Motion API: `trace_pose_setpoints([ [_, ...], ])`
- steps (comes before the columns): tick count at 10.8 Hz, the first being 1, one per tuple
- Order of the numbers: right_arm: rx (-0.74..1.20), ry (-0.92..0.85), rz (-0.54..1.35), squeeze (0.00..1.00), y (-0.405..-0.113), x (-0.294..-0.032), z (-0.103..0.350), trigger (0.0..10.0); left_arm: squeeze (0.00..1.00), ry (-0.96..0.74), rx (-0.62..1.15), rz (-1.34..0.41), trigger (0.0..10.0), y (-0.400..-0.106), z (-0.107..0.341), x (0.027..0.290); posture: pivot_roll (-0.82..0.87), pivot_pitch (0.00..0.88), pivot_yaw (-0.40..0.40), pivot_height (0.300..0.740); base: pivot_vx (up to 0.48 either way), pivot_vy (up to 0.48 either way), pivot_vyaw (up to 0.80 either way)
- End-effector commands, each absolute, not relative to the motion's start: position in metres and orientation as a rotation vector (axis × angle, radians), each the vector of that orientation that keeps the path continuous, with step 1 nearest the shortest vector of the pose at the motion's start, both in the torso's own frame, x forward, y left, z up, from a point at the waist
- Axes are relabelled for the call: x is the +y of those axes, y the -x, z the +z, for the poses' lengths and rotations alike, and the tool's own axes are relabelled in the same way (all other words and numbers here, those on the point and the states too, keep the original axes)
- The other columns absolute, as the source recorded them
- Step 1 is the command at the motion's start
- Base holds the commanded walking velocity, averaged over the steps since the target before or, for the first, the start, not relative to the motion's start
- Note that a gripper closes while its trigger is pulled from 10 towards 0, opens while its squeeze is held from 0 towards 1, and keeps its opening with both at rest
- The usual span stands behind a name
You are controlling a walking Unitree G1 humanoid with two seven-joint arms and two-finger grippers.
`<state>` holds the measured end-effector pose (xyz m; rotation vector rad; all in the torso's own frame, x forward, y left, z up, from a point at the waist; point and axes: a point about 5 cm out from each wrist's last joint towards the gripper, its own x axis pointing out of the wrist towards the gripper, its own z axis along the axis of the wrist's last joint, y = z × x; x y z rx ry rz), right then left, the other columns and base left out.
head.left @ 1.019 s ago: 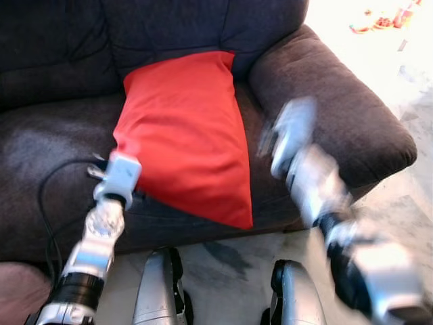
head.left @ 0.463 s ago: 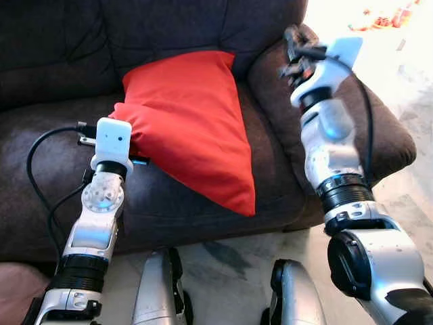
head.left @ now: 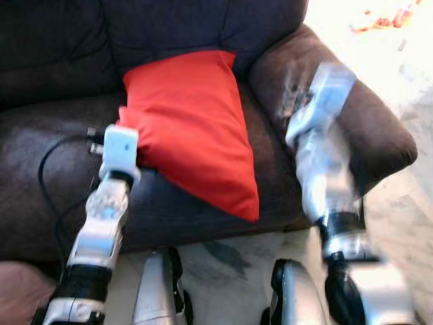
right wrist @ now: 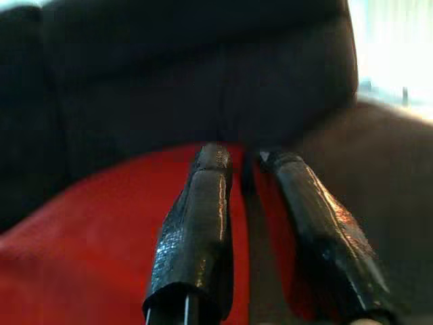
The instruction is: Move the pillow to the sofa from floor
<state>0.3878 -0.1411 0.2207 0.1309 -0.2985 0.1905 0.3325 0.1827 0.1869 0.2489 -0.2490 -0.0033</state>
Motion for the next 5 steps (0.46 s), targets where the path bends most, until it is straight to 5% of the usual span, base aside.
trace_pose_setpoints([
  [1,-0.374,-0.121,0.192,0.0,-0.386,-0.14,0.244,10.0,0.0,-0.238,-0.31,-0.006,10.0,-0.331,0.203,0.183,0.09,0.154,0.031,0.547,0.0,0.0,0.0],
  [5,-0.292,-0.083,0.183,0.0,-0.373,-0.137,0.216,10.0,0.0,-0.203,-0.31,-0.027,10.0,-0.33,0.199,0.168,0.08,0.145,0.03,0.547,0.0,0.0,0.0],
])
